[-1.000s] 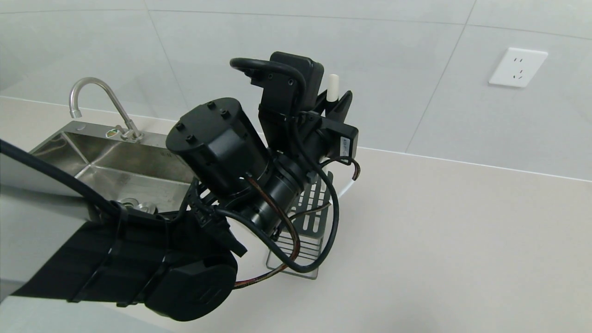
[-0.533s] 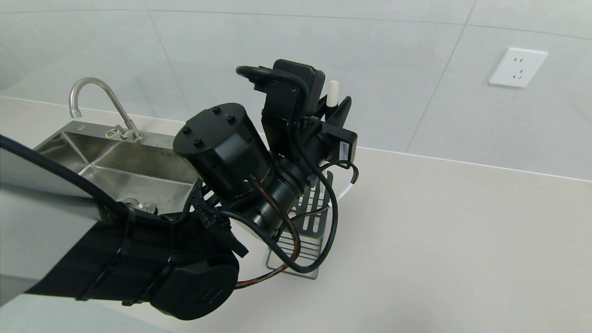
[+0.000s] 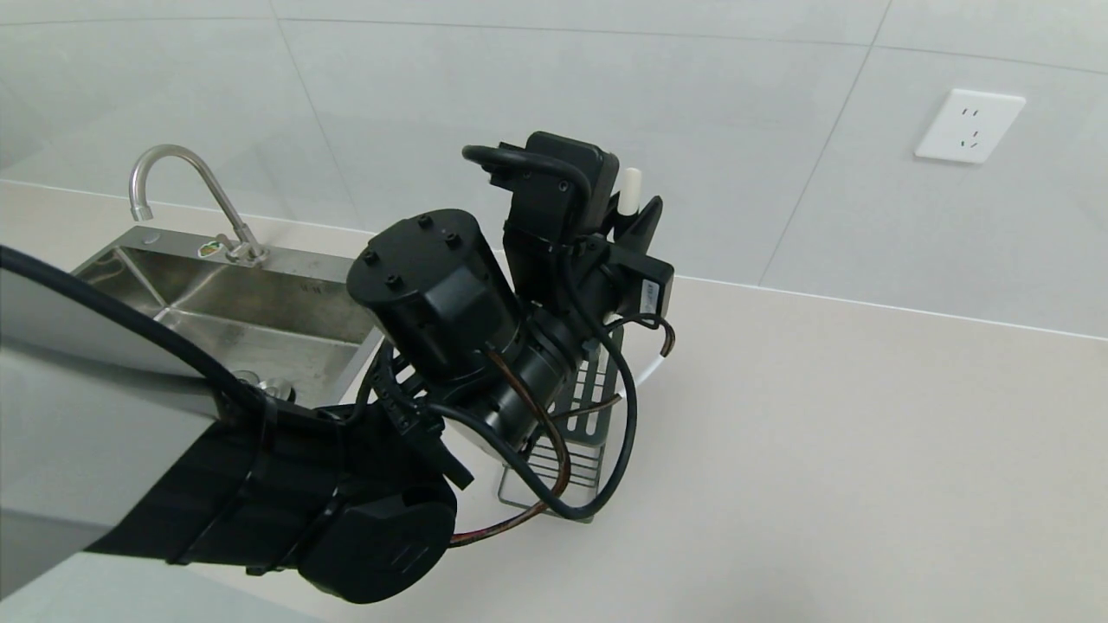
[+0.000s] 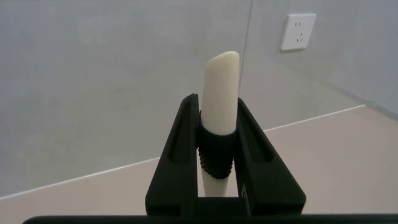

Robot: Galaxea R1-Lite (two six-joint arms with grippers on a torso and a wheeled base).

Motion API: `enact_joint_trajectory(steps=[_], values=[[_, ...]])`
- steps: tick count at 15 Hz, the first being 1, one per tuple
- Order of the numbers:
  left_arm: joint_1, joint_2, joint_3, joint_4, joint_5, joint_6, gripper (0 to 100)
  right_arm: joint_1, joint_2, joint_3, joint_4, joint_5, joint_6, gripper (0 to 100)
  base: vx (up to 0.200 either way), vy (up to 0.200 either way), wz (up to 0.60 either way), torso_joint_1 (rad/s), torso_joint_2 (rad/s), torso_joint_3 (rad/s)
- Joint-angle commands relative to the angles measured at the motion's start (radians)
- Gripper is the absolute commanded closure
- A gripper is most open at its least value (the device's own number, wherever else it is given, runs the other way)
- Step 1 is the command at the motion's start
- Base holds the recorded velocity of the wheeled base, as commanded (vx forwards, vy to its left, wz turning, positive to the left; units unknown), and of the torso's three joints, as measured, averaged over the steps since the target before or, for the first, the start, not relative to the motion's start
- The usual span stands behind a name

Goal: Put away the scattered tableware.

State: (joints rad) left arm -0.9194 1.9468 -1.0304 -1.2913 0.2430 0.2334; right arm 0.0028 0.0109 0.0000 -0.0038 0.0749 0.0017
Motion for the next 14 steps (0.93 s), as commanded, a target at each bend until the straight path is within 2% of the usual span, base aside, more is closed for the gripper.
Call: enact_joint_trajectory(steps=[1, 4, 14], values=[[-0.004, 0.017, 0.009, 0.0, 0.001, -0.002, 100, 0.0, 0.001, 0.0, -0.001, 0.0, 0.0, 0, 0.0, 0.0, 0.0, 0.0, 0.0, 0.0], [-0.004, 0.026, 0.041, -0.02, 0.001, 0.0, 100, 0.0, 0.001, 0.0, -0.001, 0.0, 0.0, 0, 0.0, 0.0, 0.0, 0.0, 0.0, 0.0], [0.001, 0.02, 0.041, -0.022, 0.001, -0.003, 100, 0.0, 0.001, 0.0, -0.001, 0.0, 0.0, 0, 0.0, 0.0, 0.0, 0.0, 0.0, 0.0]])
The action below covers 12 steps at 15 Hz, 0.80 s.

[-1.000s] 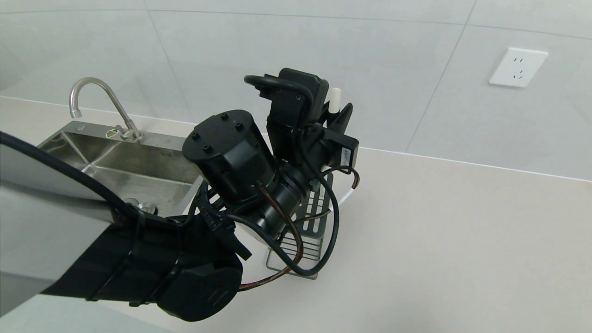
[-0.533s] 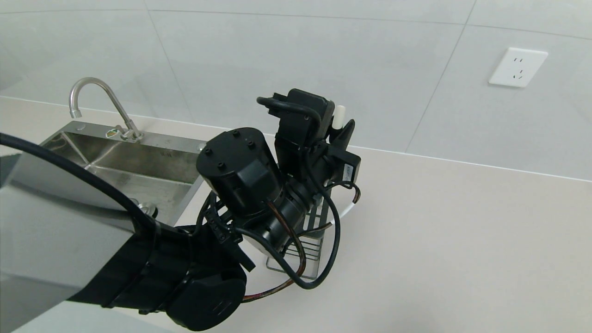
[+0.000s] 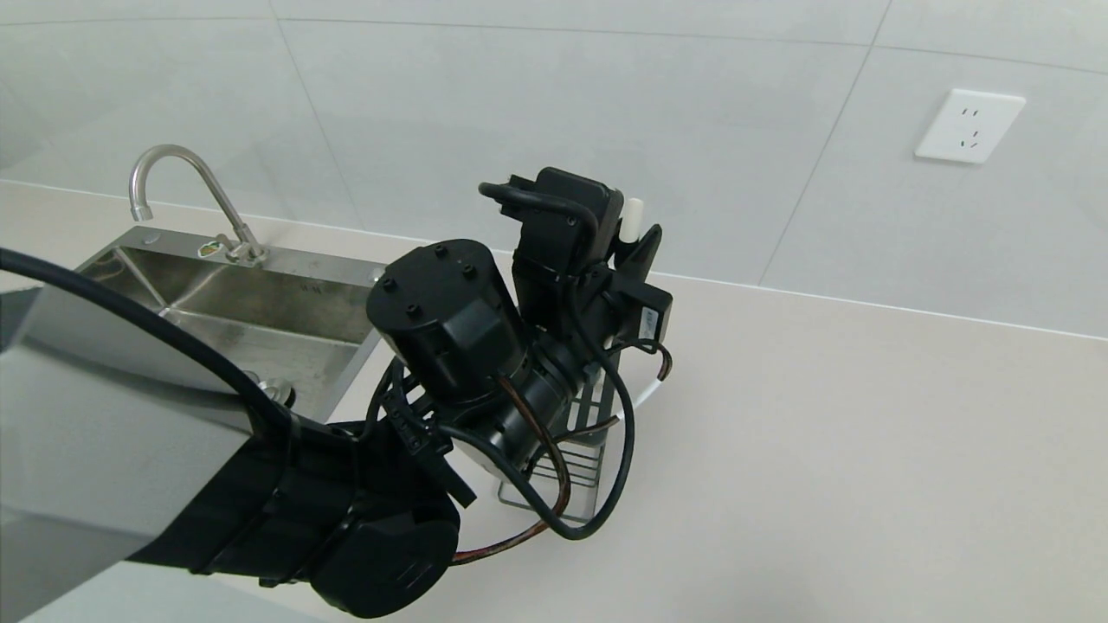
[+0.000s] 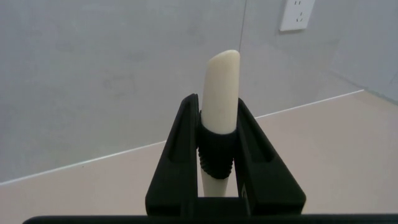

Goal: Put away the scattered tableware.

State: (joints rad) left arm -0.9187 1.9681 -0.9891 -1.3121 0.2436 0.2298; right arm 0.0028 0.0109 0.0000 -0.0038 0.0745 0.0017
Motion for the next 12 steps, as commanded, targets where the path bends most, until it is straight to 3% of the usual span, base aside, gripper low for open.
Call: enact_joint_trajectory(steps=[1, 4, 5, 12], values=[[0.0, -0.003, 0.0, -0.001, 0.0, 0.0, 100, 0.0, 0.001, 0.0, -0.001, 0.001, 0.0, 0, 0.0, 0.0, 0.0, 0.0, 0.0, 0.0], [0.0, -0.009, 0.003, -0.002, -0.001, -0.001, 100, 0.0, 0.001, 0.0, -0.001, 0.001, 0.0, 0, 0.0, 0.0, 0.0, 0.0, 0.0, 0.0], [-0.003, -0.026, 0.024, -0.001, -0.003, -0.001, 0, 0.0, 0.001, 0.0, -0.001, 0.001, 0.0, 0, 0.0, 0.0, 0.0, 0.0, 0.0, 0.0], [0.032, -0.049, 0.053, -0.022, -0.015, 0.003, 0, 0.0, 0.001, 0.0, -0.001, 0.001, 0.0, 0, 0.0, 0.0, 0.0, 0.0, 0.0, 0.0]])
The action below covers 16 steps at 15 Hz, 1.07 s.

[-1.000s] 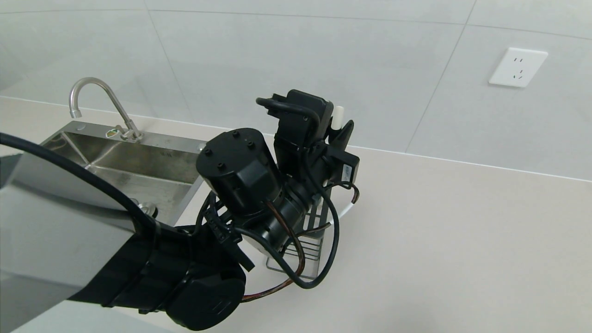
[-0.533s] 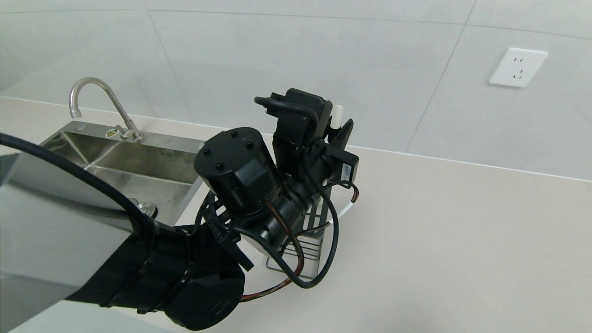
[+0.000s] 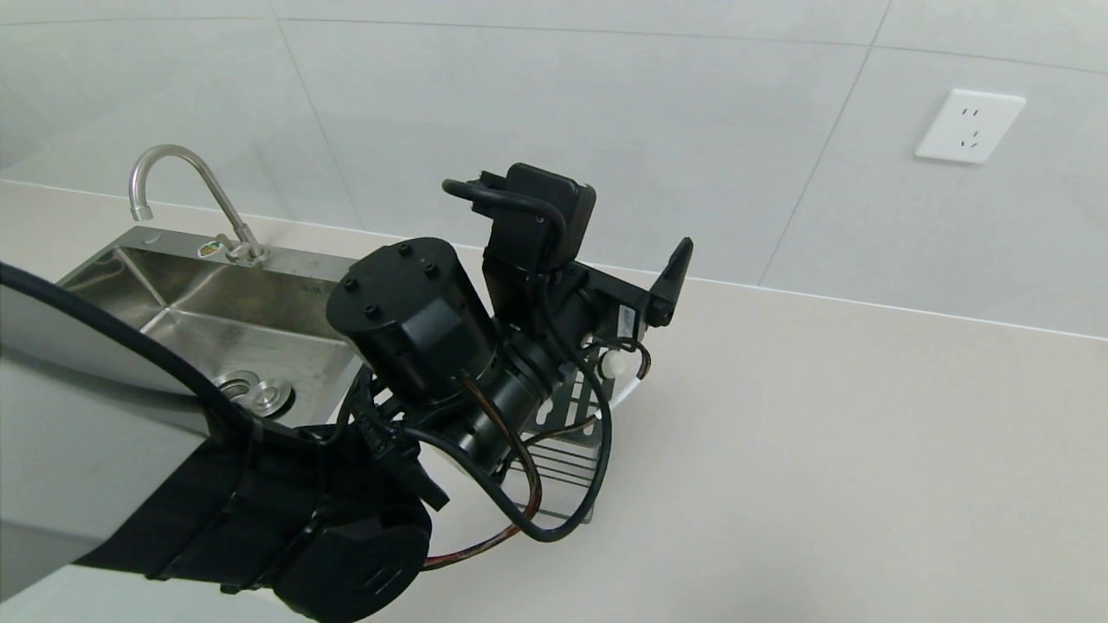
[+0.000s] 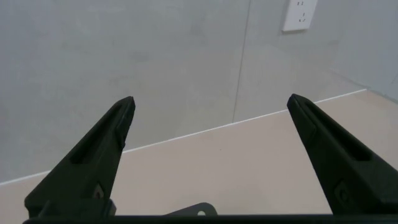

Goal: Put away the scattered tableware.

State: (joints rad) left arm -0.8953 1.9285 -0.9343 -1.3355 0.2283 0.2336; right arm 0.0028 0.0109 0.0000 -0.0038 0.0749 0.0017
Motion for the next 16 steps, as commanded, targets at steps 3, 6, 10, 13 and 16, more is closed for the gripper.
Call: enact_joint_trajectory(steps=[3, 6, 10, 13, 16], values=[[0.049, -0.046, -0.001, 0.013, -0.056, 0.003, 0, 0.0, 0.001, 0.0, -0.001, 0.0, 0.0, 0, 0.0, 0.0, 0.0, 0.0, 0.0, 0.0], [0.092, -0.114, -0.001, 0.047, -0.122, -0.008, 0, 0.0, 0.001, 0.0, -0.001, 0.0, 0.0, 0, 0.0, 0.0, 0.0, 0.0, 0.0, 0.0], [0.412, -0.289, 0.052, 0.18, -0.149, -0.149, 0, 0.0, 0.001, 0.0, -0.001, 0.0, 0.0, 0, 0.0, 0.0, 0.0, 0.0, 0.0, 0.0], [0.587, -0.436, 0.175, 0.177, -0.261, -0.258, 0, 0.0, 0.001, 0.0, 0.001, 0.0, 0.0, 0, 0.0, 0.0, 0.0, 0.0, 0.0, 0.0], [0.705, -0.773, 0.486, 0.07, -0.274, -0.217, 0, 0.0, 0.001, 0.0, 0.001, -0.001, 0.0, 0, 0.0, 0.0, 0.0, 0.0, 0.0, 0.0]])
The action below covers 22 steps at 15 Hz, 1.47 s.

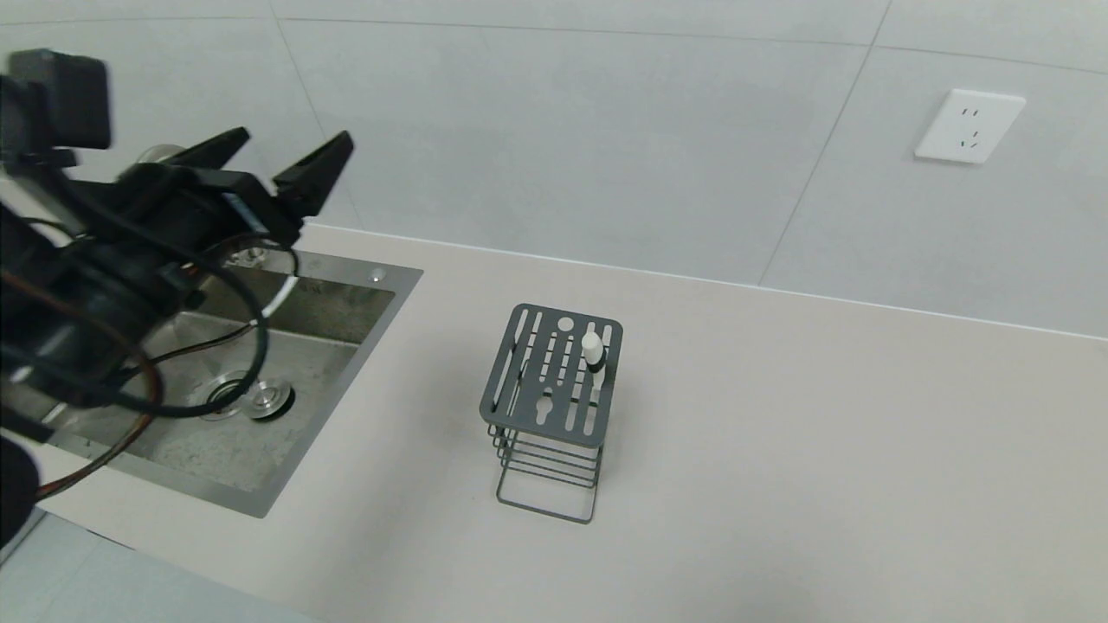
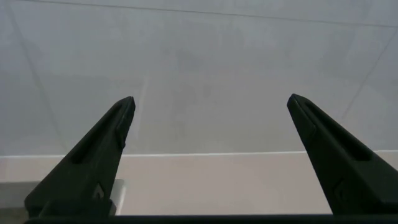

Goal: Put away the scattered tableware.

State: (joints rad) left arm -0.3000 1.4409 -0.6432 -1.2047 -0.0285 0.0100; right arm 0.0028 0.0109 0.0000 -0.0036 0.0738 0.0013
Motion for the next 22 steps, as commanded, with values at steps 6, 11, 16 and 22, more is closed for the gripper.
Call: enact_joint_trajectory(steps=[6, 11, 16, 22], values=[[0.351, -1.027, 0.608, 0.246, -0.054, -0.17, 0, 0.0, 0.001, 0.0, -0.001, 0.0, -0.003, 0, 0.0, 0.0, 0.0, 0.0, 0.0, 0.0], [0.298, -1.41, 0.639, 0.83, -0.077, -0.14, 0, 0.0, 0.001, 0.0, -0.001, 0.001, -0.004, 0, 0.0, 0.0, 0.0, 0.0, 0.0, 0.0], [0.3, -1.441, 0.643, 1.202, 0.018, 0.027, 0, 0.0, 0.001, 0.0, 0.001, 0.0, 0.002, 0, 0.0, 0.0, 0.0, 0.0, 0.0, 0.0], [0.298, -1.441, 0.643, 1.205, -0.016, 0.007, 0, 0.0, 0.001, 0.0, 0.001, 0.0, 0.0, 0, -0.1, 0.0, 0.0, 0.002, 0.0, 0.0]])
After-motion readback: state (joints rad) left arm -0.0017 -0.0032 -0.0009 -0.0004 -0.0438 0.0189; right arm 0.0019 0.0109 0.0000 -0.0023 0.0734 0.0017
